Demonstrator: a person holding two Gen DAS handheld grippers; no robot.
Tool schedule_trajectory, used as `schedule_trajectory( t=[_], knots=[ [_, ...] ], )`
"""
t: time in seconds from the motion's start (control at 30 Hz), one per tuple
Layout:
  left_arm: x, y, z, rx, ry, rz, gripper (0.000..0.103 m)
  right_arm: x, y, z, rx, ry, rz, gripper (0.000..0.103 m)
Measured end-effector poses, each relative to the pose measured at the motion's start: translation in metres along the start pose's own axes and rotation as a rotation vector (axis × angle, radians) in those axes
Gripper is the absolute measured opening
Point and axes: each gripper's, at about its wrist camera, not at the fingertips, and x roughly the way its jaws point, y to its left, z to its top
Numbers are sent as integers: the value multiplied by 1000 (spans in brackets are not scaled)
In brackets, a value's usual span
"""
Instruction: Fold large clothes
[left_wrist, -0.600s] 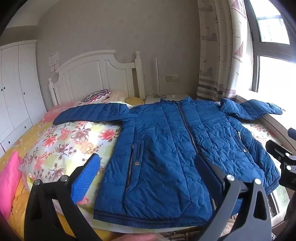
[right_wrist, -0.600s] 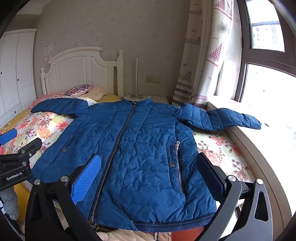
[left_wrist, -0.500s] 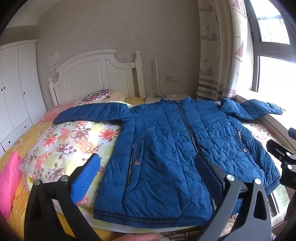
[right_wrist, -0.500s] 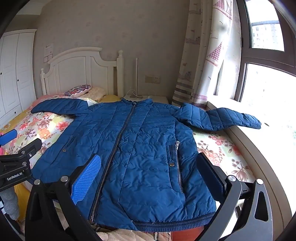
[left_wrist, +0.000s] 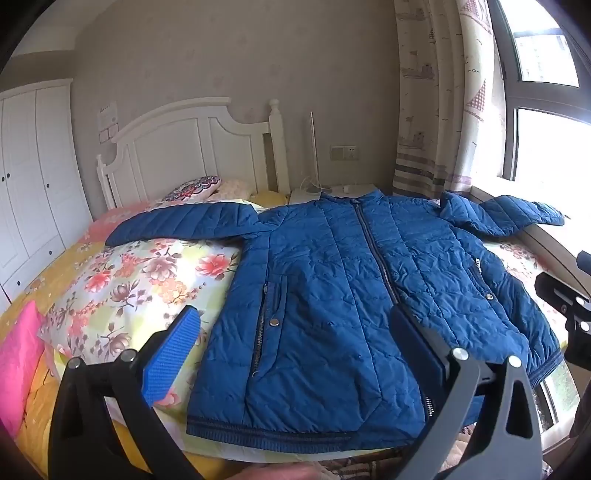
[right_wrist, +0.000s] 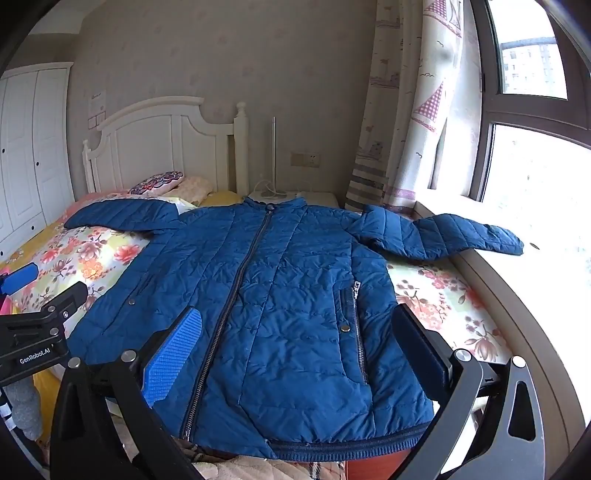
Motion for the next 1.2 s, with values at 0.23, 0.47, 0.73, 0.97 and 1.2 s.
schedule_trajectory(
  t=[0.23, 0.47, 0.73, 0.97, 1.2],
  knots=[
    [5, 6, 3, -11, 23, -3, 101, 3, 4, -1, -4, 7, 4, 99],
    [7, 8, 3, -10, 26, -2, 101, 3, 3, 0, -3, 8, 6, 99],
    [8, 9, 2, -11, 25, -2, 101, 3, 3, 0, -3, 8, 6, 99],
    [10, 14, -3, -17, 31, 0, 101, 3, 2, -1, -2, 9, 1, 99],
    [12, 13, -3, -13, 35, 0, 101, 9, -1, -6, -2, 30, -15, 99]
  ],
)
